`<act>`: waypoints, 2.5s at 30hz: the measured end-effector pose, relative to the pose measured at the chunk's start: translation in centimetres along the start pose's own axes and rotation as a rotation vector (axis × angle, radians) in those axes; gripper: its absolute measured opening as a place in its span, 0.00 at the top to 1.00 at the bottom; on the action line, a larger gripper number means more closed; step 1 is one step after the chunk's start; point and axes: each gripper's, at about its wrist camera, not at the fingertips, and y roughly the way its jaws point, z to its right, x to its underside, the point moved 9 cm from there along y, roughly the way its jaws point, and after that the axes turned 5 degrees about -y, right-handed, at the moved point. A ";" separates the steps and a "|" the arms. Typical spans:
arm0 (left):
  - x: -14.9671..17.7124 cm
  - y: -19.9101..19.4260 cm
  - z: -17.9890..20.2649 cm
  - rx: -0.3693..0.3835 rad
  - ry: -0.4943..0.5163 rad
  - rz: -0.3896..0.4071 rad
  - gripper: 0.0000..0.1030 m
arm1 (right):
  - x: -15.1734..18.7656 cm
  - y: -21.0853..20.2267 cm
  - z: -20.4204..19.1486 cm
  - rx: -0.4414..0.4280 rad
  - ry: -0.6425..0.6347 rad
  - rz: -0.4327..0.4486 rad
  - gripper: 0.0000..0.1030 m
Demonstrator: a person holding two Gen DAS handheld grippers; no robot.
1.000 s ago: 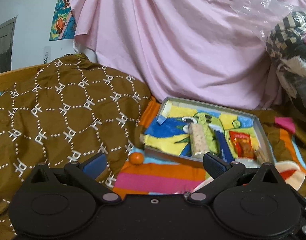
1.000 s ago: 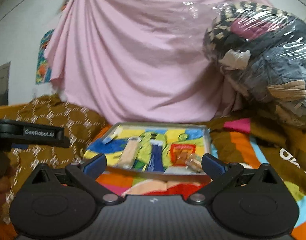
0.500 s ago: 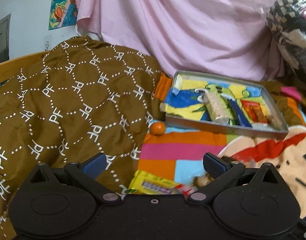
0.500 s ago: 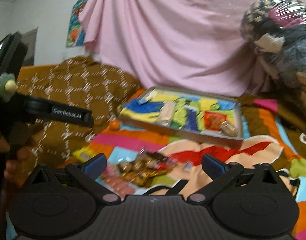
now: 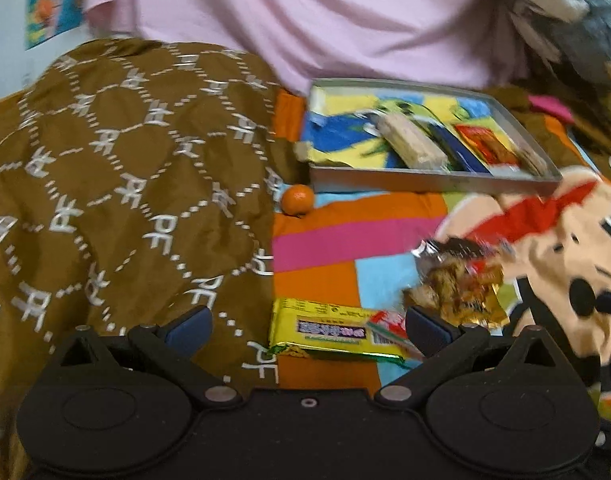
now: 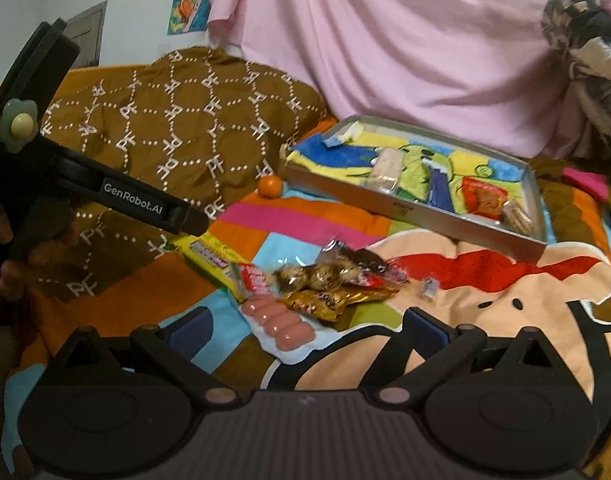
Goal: Organize snacks
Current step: 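Move both tools back toward the yellow wafer bar and sausages, then grasp the yellow wafer bar with the left tool while the right tool grasps the pink sausage pack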
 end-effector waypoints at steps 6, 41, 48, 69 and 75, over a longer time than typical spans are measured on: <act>0.2 1.0 1.3 0.145 0.205 -0.019 0.01 | 0.3 1.7 -0.2 -0.041 -0.019 -0.050 0.00; 3.5 6.5 2.3 0.548 0.444 -0.436 0.04 | 1.7 7.3 -1.0 -0.363 0.005 -0.273 0.16; 3.7 5.2 2.7 0.500 0.355 -0.426 0.11 | 1.7 5.3 -2.1 -0.379 0.024 -0.275 0.17; 2.6 7.2 3.4 0.324 0.344 -0.421 0.35 | 1.3 7.9 -1.8 -0.197 0.103 -0.240 0.33; 2.5 6.6 3.3 0.254 0.192 -0.449 0.50 | 1.5 7.1 -1.6 -0.208 0.125 -0.273 0.33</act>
